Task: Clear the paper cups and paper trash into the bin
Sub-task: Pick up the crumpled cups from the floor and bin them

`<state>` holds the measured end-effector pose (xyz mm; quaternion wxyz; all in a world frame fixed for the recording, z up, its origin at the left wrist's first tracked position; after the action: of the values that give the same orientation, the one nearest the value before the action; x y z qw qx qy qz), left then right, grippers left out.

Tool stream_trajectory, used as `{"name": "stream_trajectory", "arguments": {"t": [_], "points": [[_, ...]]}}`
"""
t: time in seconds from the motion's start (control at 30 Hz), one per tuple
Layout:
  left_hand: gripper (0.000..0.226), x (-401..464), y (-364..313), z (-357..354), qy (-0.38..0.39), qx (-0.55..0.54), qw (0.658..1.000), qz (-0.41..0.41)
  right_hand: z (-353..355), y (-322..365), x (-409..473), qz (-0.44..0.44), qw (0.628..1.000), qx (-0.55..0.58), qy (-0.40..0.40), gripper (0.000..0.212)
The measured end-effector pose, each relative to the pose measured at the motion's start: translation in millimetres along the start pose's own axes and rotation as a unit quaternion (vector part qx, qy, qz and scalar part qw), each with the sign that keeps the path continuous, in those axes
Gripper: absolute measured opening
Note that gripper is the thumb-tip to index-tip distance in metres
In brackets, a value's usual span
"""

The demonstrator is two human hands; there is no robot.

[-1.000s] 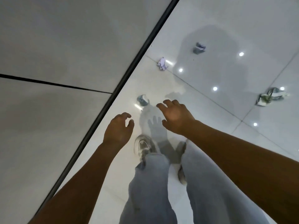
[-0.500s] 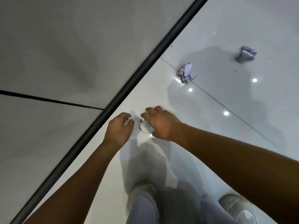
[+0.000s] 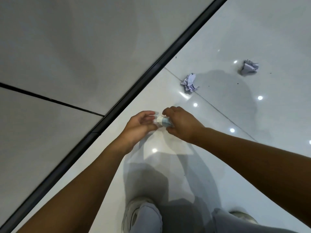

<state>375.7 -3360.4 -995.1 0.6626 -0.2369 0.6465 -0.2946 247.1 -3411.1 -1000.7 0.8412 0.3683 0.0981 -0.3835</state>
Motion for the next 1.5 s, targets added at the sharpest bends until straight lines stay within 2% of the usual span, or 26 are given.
{"name": "stream_trajectory", "arguments": {"t": [0.07,0.17,0.4,0.53,0.7,0.9,0.97,1.07,1.3,1.4,1.5], "points": [[0.044,2,-10,-11,0.016,0.009,1.000,-0.021,11,0,-2,-0.011,0.999,0.029,-0.008,0.051],[0.038,5,-24,-20,0.015,0.020,0.998,-0.058,25,1,-5,-0.021,0.998,0.062,-0.017,0.061],[0.015,14,-33,-28,0.002,0.049,0.994,-0.098,37,-10,-9,-0.017,0.995,0.095,-0.040,0.067],[0.014,24,-30,-16,-0.053,0.052,0.993,-0.096,50,-37,-5,-0.045,0.997,0.021,-0.062,0.071],[0.011,32,-28,-1,-0.087,0.078,0.989,-0.087,79,-81,14,-0.149,0.982,-0.014,-0.118,0.061],[0.010,33,-28,-4,-0.078,0.154,0.980,-0.095,73,-94,51,-0.182,0.981,-0.030,-0.055,0.068],[0.010,33,-27,-7,-0.074,0.154,0.981,-0.095,66,-91,59,-0.189,0.980,-0.050,-0.033,0.065],[0.010,37,-24,-9,-0.067,0.170,0.979,-0.089,61,-90,63,-0.183,0.979,-0.084,-0.037,0.048],[0.012,41,-22,-13,-0.068,0.182,0.978,-0.069,57,-99,42,-0.148,0.984,-0.045,-0.083,0.027],[0.012,35,-39,-16,-0.044,0.225,0.971,-0.063,63,-94,20,-0.130,0.988,-0.019,-0.085,0.028],[0.013,12,-83,-15,-0.047,0.250,0.965,-0.066,88,-72,-20,-0.113,0.990,-0.006,-0.081,0.023]]}}
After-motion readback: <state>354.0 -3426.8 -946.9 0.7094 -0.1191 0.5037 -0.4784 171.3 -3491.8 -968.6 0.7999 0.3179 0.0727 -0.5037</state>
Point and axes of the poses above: each hand's wrist, its own x-axis towards the middle knuckle, its own z-axis out of the back of the hand, y = z × x, the point moved 7 cm from there along x, towards the middle knuckle, and after that the axes turned 8 degrees about y, right-handed, at the moved point
